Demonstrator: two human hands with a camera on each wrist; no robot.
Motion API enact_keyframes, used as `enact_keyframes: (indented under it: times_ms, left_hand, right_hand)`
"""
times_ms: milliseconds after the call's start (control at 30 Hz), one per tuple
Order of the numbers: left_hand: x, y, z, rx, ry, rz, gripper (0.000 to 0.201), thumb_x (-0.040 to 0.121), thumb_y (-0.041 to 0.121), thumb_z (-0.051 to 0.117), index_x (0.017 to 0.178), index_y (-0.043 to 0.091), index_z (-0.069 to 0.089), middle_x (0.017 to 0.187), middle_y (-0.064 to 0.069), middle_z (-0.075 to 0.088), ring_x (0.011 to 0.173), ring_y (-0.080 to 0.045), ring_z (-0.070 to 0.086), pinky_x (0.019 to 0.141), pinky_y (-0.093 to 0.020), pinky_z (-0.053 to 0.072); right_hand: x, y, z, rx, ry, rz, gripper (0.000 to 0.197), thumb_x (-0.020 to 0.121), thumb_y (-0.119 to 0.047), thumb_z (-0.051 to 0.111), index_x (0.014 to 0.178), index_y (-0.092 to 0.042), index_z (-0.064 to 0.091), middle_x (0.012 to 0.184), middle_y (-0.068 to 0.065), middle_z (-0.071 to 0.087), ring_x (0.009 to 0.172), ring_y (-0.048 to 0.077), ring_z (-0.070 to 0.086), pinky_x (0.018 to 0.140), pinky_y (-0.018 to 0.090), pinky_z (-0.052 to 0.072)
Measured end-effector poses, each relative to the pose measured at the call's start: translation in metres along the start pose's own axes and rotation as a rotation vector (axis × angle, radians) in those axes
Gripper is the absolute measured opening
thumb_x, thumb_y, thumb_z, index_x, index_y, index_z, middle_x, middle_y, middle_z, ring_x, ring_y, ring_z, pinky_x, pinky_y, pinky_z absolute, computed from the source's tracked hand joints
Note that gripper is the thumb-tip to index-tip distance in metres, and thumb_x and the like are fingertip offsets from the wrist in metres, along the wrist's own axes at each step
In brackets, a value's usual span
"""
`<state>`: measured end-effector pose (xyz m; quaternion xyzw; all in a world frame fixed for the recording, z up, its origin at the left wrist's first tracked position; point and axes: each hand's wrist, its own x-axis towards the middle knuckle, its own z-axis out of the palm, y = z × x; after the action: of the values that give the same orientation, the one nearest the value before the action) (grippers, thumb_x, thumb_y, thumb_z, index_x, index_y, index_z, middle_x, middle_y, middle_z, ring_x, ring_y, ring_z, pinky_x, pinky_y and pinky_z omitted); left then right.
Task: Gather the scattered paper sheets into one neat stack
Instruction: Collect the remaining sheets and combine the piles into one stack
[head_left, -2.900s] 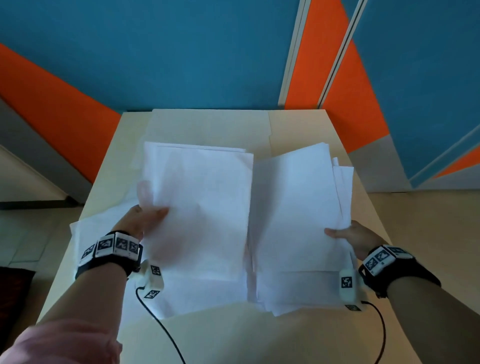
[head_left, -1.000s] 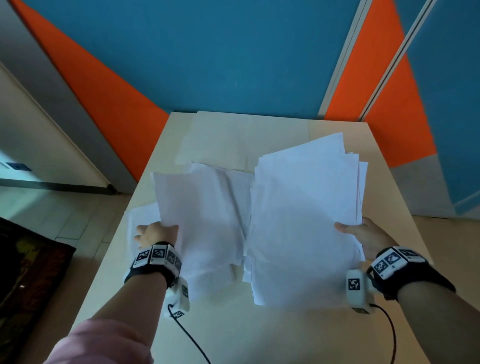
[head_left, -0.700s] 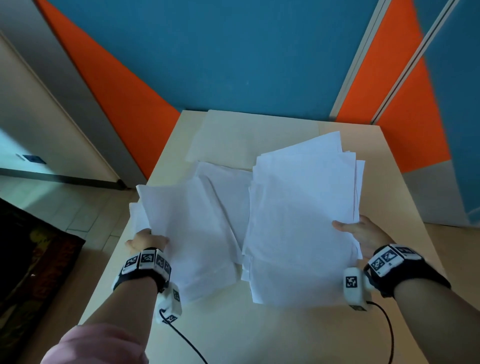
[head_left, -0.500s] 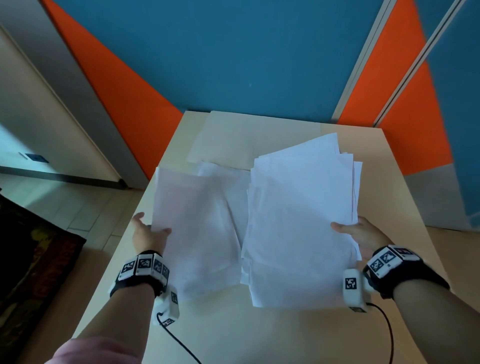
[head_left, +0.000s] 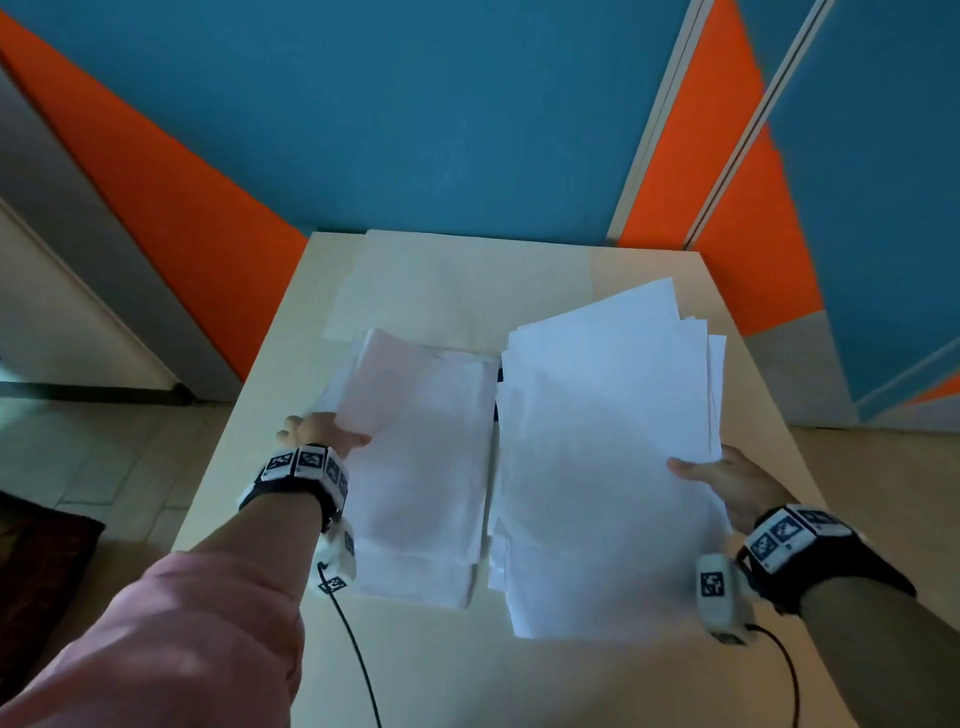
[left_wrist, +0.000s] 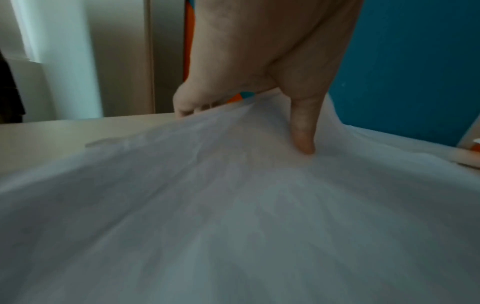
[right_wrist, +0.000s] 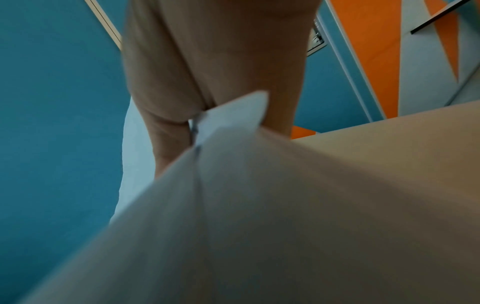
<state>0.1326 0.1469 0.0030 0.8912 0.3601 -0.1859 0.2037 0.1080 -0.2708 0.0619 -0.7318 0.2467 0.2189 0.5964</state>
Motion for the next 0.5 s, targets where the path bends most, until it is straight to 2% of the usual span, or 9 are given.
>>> enact_keyframes:
  times_ms: [33, 67, 133, 200, 233, 300, 333, 433, 500]
  left_hand:
    - [0.0, 0.003, 0.003, 0.009, -0.006, -0.006, 0.064, 0.076, 0.045, 0.069, 0.127, 0.009, 0.055, 0.138, -0.023, 0.037, 0.128, -0.04, 0.036, 0.109, -0.048, 0.031]
    - [0.0, 0.005, 0.006, 0.0, -0.011, 0.003, 0.062, 0.075, 0.042, 0.071, 0.126, 0.009, 0.056, 0.136, -0.022, 0.039, 0.125, -0.04, 0.04, 0.107, -0.047, 0.034]
    - [-0.002, 0.009, 0.013, -0.06, -0.031, 0.052, 0.058, 0.075, 0.033, 0.073, 0.123, 0.005, 0.057, 0.129, -0.022, 0.053, 0.117, -0.038, 0.052, 0.099, -0.042, 0.043]
    - [-0.002, 0.01, 0.019, -0.181, -0.023, 0.08, 0.055, 0.076, 0.019, 0.073, 0.124, 0.002, 0.051, 0.122, -0.024, 0.06, 0.111, -0.038, 0.058, 0.089, -0.041, 0.046]
    - [-0.004, 0.01, 0.019, -0.266, -0.017, 0.069, 0.06, 0.075, 0.014, 0.074, 0.126, 0.002, 0.045, 0.124, -0.025, 0.058, 0.112, -0.039, 0.057, 0.088, -0.042, 0.046]
    - [-0.007, 0.01, 0.019, -0.342, -0.042, 0.047, 0.068, 0.075, 0.012, 0.074, 0.133, 0.003, 0.038, 0.13, -0.024, 0.054, 0.118, -0.038, 0.053, 0.094, -0.043, 0.045]
    - [-0.008, 0.008, 0.017, -0.307, -0.072, 0.067, 0.064, 0.077, 0.015, 0.073, 0.133, 0.002, 0.043, 0.131, -0.023, 0.055, 0.119, -0.037, 0.054, 0.095, -0.042, 0.044]
    - [-0.011, 0.002, 0.006, -0.223, -0.09, 0.171, 0.036, 0.083, 0.017, 0.063, 0.111, -0.005, 0.063, 0.116, -0.025, 0.065, 0.107, -0.037, 0.06, 0.082, -0.037, 0.045]
    - [-0.011, -0.005, -0.005, -0.207, -0.062, 0.221, 0.029, 0.085, 0.018, 0.058, 0.1, -0.006, 0.065, 0.107, -0.026, 0.066, 0.101, -0.037, 0.061, 0.074, -0.034, 0.04]
  right_hand:
    - [0.009, 0.007, -0.006, -0.002, 0.019, 0.006, 0.108, 0.019, -0.046, 0.093, 0.114, -0.004, 0.061, 0.103, 0.012, 0.07, 0.098, 0.033, 0.066, 0.096, 0.049, 0.048]
    - [0.011, 0.01, -0.009, 0.011, 0.006, -0.005, 0.111, 0.017, -0.048, 0.092, 0.114, -0.004, 0.061, 0.106, 0.013, 0.07, 0.099, 0.033, 0.066, 0.096, 0.05, 0.048]
    - [0.011, 0.014, -0.012, 0.025, 0.01, -0.003, 0.1, 0.035, -0.041, 0.091, 0.12, -0.001, 0.058, 0.113, 0.016, 0.068, 0.103, 0.034, 0.064, 0.098, 0.051, 0.046]
    - [0.006, 0.013, -0.01, 0.03, 0.021, -0.002, 0.098, 0.035, -0.041, 0.092, 0.118, -0.001, 0.058, 0.11, 0.015, 0.067, 0.101, 0.033, 0.064, 0.099, 0.05, 0.045]
    - [0.005, 0.013, -0.01, 0.04, 0.017, -0.005, 0.082, 0.045, -0.035, 0.091, 0.113, -0.001, 0.059, 0.105, 0.014, 0.067, 0.095, 0.031, 0.064, 0.098, 0.047, 0.045]
    - [0.0, 0.012, -0.008, 0.037, 0.007, 0.003, 0.03, 0.076, -0.012, 0.074, 0.1, -0.001, 0.061, 0.098, 0.016, 0.065, 0.084, 0.027, 0.062, 0.095, 0.044, 0.044]
    - [0.001, 0.012, -0.01, 0.031, 0.025, 0.011, 0.025, 0.079, -0.008, 0.069, 0.1, 0.0, 0.06, 0.097, 0.017, 0.064, 0.084, 0.027, 0.061, 0.094, 0.043, 0.044]
    - [0.005, 0.014, -0.015, 0.05, 0.02, -0.017, 0.047, 0.077, -0.012, 0.072, 0.118, 0.005, 0.056, 0.098, 0.014, 0.066, 0.092, 0.029, 0.062, 0.097, 0.044, 0.044]
    - [0.007, 0.013, -0.016, 0.04, 0.021, -0.003, 0.049, 0.071, -0.019, 0.079, 0.11, 0.003, 0.06, 0.094, 0.012, 0.066, 0.088, 0.028, 0.063, 0.095, 0.042, 0.044]
